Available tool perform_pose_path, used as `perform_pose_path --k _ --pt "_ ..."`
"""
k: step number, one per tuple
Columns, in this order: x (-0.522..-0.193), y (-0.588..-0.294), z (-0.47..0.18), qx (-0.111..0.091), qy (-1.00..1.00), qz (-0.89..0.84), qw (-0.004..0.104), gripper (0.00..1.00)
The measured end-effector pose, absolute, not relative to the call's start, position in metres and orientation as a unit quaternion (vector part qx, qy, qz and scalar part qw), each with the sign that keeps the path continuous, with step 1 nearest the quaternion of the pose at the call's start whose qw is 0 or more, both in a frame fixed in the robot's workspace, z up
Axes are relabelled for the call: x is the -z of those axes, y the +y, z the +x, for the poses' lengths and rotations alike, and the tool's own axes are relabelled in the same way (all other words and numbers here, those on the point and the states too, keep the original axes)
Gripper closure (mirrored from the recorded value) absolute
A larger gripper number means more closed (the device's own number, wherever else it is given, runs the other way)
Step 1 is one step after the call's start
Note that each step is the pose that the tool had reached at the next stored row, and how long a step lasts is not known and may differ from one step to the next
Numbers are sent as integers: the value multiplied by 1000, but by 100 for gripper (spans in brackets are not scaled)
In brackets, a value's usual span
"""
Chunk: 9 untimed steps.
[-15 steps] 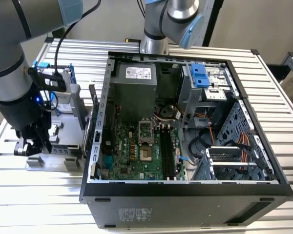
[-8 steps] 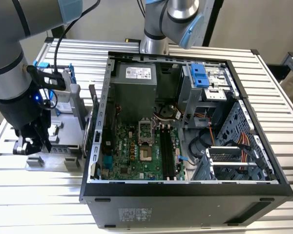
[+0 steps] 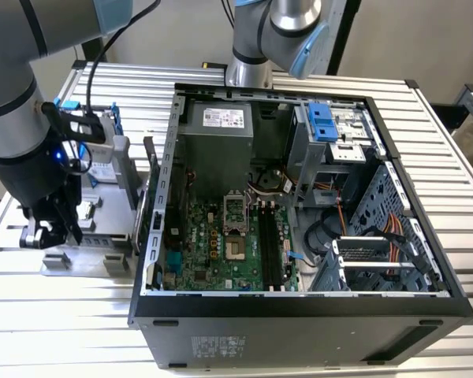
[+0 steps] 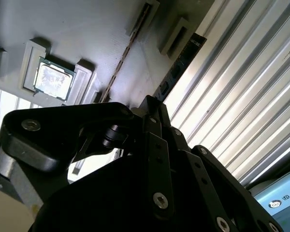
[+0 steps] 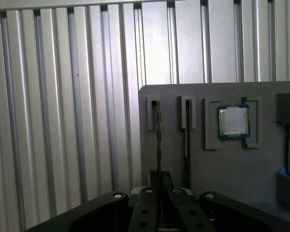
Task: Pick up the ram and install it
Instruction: 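Pick up the ram and move it above insertion slot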
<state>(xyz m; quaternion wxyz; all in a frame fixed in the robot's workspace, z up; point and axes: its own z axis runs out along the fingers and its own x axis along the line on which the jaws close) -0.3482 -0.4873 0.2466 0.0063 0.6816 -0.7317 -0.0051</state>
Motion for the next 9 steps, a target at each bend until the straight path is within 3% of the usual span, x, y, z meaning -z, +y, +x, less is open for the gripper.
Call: perform_pose_path --k 9 --pt "-250 -487 -348 5 -732 682 6 100"
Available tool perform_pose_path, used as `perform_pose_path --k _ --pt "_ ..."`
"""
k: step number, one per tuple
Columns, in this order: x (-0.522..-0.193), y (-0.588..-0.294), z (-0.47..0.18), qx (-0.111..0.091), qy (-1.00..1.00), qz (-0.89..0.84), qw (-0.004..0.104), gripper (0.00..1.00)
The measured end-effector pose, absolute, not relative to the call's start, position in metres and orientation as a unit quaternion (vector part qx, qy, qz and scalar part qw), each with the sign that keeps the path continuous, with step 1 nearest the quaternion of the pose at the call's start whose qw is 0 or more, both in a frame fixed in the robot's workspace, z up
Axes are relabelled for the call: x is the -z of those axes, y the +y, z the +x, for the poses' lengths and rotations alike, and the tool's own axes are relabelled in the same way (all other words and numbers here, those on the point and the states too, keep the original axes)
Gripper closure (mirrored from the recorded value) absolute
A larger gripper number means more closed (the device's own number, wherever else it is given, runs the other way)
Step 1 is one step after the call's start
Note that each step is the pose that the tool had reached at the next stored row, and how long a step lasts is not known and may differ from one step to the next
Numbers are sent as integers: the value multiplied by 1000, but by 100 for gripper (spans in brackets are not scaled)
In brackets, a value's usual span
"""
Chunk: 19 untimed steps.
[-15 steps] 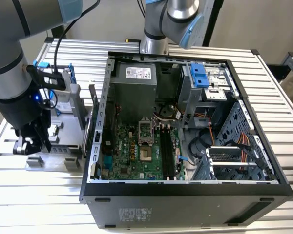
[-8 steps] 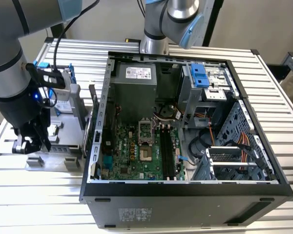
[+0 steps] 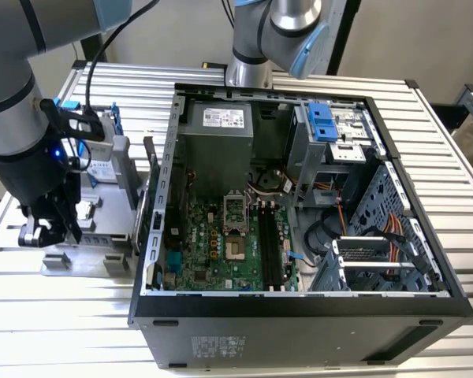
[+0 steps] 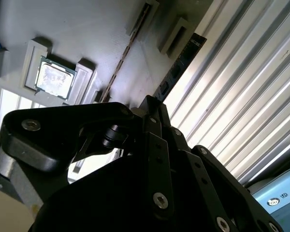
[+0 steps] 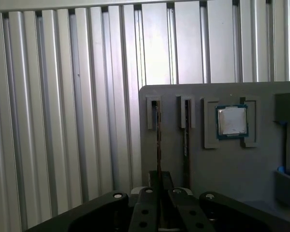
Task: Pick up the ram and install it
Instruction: 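Pick up the ram and move it above insertion slot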
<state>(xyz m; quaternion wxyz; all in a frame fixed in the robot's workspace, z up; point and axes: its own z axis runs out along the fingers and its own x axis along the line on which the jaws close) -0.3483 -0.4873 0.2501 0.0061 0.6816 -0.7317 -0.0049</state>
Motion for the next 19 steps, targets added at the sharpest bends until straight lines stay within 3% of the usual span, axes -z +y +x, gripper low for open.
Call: perform_pose_path --k 19 --pt "-258 -487 -348 5 -732 682 6 100"
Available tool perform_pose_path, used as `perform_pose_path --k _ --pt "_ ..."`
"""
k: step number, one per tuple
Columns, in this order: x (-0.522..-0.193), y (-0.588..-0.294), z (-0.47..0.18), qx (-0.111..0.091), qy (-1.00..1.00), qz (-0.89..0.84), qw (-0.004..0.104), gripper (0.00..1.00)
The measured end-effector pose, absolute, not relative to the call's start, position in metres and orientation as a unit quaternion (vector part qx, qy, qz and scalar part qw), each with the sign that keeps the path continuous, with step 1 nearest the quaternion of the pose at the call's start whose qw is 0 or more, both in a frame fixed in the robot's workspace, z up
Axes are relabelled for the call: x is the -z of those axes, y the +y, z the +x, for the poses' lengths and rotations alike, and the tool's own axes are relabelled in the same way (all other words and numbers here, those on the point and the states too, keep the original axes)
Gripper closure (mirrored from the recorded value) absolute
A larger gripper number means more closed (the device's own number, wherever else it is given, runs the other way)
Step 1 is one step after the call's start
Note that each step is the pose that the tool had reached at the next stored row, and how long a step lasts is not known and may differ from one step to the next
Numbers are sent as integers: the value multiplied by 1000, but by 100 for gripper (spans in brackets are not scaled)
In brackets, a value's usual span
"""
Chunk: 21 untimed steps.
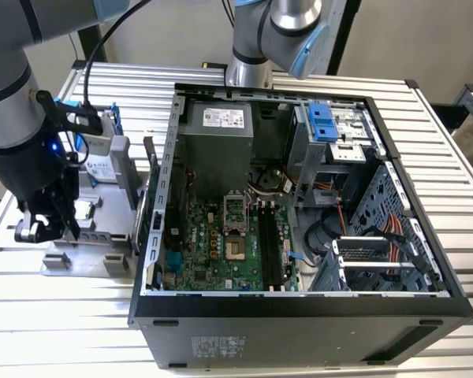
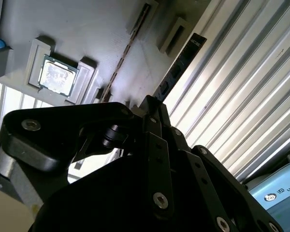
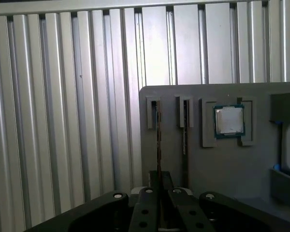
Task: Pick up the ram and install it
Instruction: 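Pick up the ram and move it above insertion slot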
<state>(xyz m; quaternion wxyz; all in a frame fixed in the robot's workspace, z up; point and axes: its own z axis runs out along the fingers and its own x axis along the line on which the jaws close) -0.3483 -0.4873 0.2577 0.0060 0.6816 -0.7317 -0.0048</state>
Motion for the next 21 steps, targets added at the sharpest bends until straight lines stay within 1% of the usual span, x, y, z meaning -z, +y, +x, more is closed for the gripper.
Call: perform_pose_path --k 21 --pt "-264 -487 -348 5 -732 682 6 100"
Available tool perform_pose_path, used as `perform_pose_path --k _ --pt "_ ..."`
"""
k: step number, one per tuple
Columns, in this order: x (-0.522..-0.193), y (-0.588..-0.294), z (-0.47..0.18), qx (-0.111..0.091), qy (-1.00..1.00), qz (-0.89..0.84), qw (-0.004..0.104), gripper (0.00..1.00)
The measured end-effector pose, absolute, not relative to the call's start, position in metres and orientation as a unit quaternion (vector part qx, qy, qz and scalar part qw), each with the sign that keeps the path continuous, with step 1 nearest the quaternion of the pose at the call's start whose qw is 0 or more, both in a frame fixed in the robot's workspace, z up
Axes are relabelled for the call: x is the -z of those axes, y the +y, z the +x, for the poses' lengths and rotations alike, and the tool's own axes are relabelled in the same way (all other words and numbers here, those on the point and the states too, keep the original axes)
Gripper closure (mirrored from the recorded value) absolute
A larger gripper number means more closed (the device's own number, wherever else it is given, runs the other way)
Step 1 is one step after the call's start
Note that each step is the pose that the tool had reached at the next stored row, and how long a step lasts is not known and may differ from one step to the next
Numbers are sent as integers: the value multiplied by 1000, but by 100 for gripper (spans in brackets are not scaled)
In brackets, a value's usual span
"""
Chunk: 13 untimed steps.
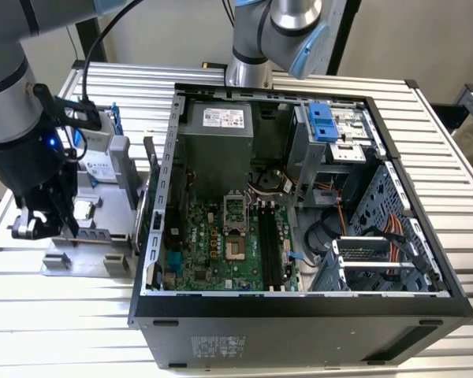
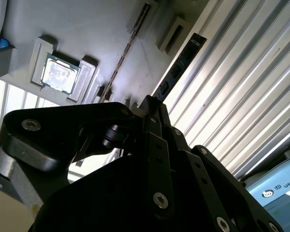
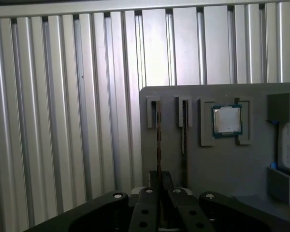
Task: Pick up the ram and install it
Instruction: 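Pick up the ram and move it above insertion slot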
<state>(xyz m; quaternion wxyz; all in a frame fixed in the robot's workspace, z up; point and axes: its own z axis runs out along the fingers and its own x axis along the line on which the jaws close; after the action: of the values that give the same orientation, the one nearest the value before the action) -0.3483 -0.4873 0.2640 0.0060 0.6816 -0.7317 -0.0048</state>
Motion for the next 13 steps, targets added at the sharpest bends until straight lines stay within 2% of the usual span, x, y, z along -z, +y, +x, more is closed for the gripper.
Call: perform_pose_path --k 13 --pt "-268 -487 -348 5 -732 682 6 100"
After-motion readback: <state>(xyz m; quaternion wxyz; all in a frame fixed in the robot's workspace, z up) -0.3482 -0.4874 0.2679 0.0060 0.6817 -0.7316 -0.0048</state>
